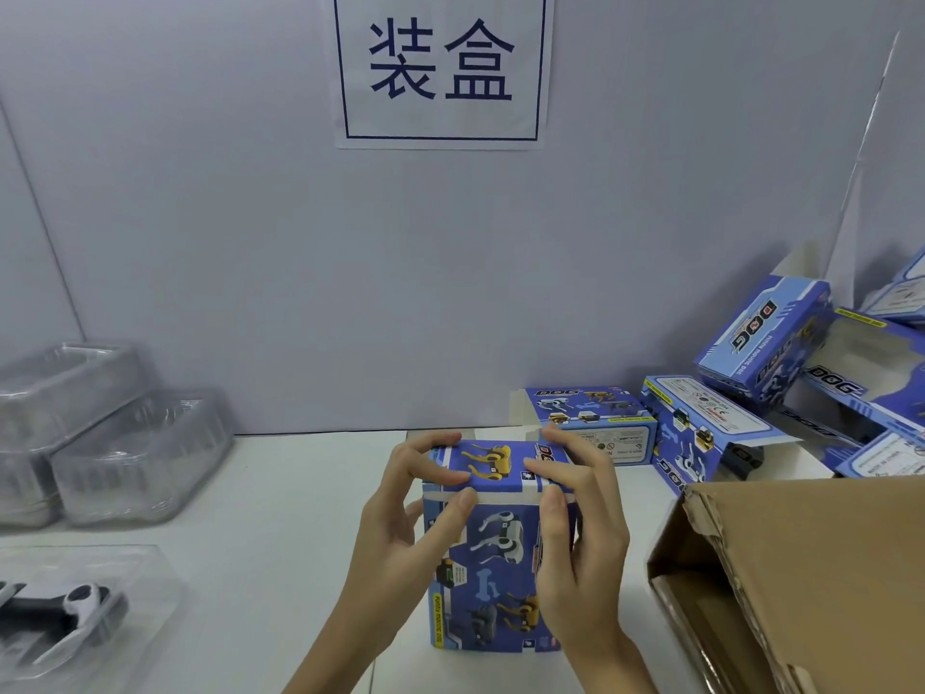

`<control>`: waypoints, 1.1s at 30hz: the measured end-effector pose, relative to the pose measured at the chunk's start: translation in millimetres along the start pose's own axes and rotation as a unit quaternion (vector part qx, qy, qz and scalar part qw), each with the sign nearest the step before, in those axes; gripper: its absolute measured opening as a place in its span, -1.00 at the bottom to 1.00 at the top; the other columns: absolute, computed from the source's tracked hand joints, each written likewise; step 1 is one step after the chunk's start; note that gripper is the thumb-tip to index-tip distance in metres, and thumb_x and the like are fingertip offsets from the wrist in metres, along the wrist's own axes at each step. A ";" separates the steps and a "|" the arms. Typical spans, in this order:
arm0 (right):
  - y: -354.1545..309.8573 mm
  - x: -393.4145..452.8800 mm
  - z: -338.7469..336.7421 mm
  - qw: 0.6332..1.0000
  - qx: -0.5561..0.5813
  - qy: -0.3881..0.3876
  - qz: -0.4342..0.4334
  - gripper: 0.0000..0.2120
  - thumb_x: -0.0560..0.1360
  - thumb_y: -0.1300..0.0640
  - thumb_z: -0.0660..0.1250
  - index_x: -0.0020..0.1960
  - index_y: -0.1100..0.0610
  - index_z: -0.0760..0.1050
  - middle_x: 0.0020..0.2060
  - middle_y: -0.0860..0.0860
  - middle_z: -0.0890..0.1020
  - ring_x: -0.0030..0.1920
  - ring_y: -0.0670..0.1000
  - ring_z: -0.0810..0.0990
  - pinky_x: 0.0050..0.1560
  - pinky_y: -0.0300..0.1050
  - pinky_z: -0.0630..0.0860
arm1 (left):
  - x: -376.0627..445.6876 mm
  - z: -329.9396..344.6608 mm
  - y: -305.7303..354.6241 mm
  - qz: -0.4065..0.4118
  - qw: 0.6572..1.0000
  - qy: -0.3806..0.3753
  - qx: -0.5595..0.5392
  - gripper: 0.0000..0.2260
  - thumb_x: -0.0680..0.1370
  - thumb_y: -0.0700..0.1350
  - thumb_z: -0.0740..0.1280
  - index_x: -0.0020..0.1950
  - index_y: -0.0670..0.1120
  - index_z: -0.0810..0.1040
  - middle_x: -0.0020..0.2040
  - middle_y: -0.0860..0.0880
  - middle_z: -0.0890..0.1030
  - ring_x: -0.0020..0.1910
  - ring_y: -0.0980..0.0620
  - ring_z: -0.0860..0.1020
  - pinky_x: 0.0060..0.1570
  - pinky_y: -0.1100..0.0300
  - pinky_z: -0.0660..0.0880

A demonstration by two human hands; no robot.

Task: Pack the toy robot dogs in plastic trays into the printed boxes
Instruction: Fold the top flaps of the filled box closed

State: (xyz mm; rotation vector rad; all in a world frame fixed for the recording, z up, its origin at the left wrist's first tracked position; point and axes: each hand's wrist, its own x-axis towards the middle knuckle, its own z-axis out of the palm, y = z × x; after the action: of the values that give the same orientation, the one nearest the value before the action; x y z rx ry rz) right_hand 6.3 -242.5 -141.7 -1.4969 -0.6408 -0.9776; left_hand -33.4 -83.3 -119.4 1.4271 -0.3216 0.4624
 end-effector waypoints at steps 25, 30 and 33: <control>1.5 -2.6 -1.0 0.999 -0.007 0.015 0.046 -0.59 0.73 -0.15 0.13 0.15 0.10 0.63 0.41 0.00 0.52 0.49 0.10 0.44 0.20 -0.12 0.60 | -7.9 -13.2 -11.1 -0.002 0.997 -0.047 0.060 -0.63 0.45 0.18 0.54 0.19 0.14 0.57 0.43 0.15 0.48 0.49 -0.08 0.45 -0.10 -0.08 0.72; 1.8 7.3 -1.0 0.973 0.015 0.029 0.227 -0.62 0.62 -0.24 0.27 0.38 -0.12 0.47 0.27 -0.11 0.59 0.25 -0.09 0.62 0.16 -0.27 0.58 | -2.3 -15.8 -14.6 0.231 0.921 0.010 0.314 -0.73 0.50 -0.13 0.56 0.09 0.18 0.65 0.46 -0.02 0.36 0.47 -0.16 0.45 0.27 0.04 0.57; 1.8 15.1 -3.5 0.911 0.044 -0.032 0.409 -0.45 0.43 -0.48 0.25 0.21 -0.12 0.54 -0.06 0.09 0.70 -0.18 0.08 0.75 -0.25 0.03 0.71 | -7.3 -16.4 -24.1 0.332 0.818 -0.029 0.469 -0.85 0.68 0.00 0.37 0.24 0.13 0.66 0.55 -0.04 0.31 0.59 -0.27 0.27 0.46 -0.32 0.35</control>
State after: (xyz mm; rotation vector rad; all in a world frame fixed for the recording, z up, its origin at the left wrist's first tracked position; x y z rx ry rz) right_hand 14.6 -248.3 -129.8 -1.5113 -0.0541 -0.2458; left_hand -29.0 -69.7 -145.9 2.2862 -0.7113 1.2765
